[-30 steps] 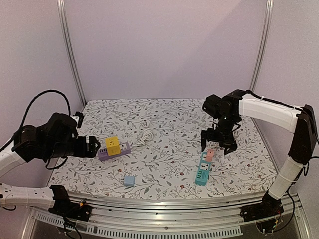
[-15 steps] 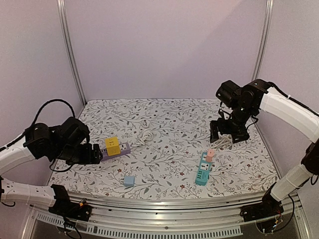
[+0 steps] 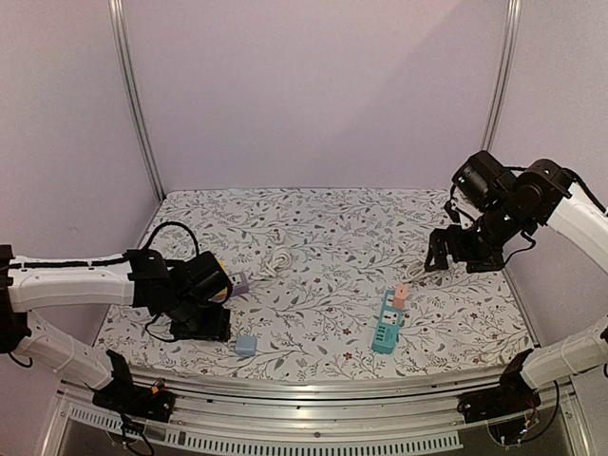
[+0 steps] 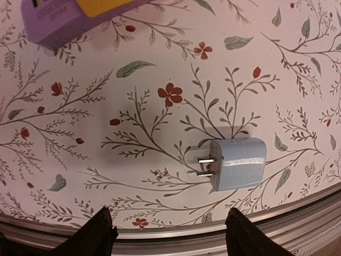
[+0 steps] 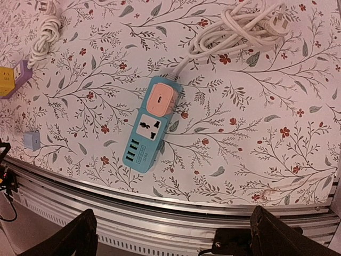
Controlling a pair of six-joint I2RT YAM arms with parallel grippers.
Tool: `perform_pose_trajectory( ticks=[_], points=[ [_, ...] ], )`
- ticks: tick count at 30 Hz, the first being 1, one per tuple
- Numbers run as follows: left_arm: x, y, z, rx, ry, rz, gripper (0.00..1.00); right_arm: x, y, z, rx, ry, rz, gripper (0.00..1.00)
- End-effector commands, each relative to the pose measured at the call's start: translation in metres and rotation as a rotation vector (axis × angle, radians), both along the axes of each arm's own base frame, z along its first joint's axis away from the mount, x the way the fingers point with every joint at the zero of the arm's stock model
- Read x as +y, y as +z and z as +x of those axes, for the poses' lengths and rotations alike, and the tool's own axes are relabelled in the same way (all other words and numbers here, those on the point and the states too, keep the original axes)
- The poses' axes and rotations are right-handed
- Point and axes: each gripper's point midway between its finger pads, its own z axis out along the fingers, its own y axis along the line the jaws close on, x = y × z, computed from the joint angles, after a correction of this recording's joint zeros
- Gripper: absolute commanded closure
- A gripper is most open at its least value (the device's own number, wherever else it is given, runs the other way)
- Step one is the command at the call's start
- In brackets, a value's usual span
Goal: Insert the plug
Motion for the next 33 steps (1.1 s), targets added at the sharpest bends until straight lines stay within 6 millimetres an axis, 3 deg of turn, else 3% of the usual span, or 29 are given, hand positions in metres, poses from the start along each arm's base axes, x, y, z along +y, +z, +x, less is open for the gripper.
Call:
perform_pose_trajectory(
  ticks=[1, 7, 14, 18, 24, 28, 30, 33],
  points=[
    [-0.035, -0.022, -0.002, 0.071, -0.064, -0.061, 0.30, -0.028, -0.004, -0.027, 0.066, -0.009, -0.080, 0.01],
    [-0.059, -0.053, -0.007, 0.168, -0.108, -0.089, 0.31, -0.036, 0.004, -0.033, 0.056, -0.039, -0.085, 0.01],
    [-0.078, -0.056, -0.005, 0.183, -0.114, -0.162, 0.31, -0.038, 0.011, -0.036, 0.061, -0.098, -0.061, 0.01],
    [-0.077, -0.057, -0.007, 0.190, -0.118, -0.161, 0.32, -0.039, 0.011, -0.036, 0.066, -0.116, -0.062, 0.01],
    [-0.075, -0.034, -0.011, 0.196, -0.169, -0.145, 0.21, -0.036, 0.009, -0.032, 0.073, -0.141, -0.059, 0.01],
    [-0.062, -0.011, -0.014, 0.184, -0.254, -0.063, 0.12, -0.033, 0.008, -0.028, 0.072, -0.143, -0.055, 0.01],
    [-0.060, 0.001, -0.014, 0.162, -0.330, -0.051, 0.09, -0.032, 0.011, -0.024, 0.044, -0.138, -0.050, 0.01],
    [-0.073, 0.014, -0.022, 0.164, -0.508, -0.082, 0.10, -0.035, 0.017, -0.019, -0.012, -0.120, -0.055, 0.01]
  ],
)
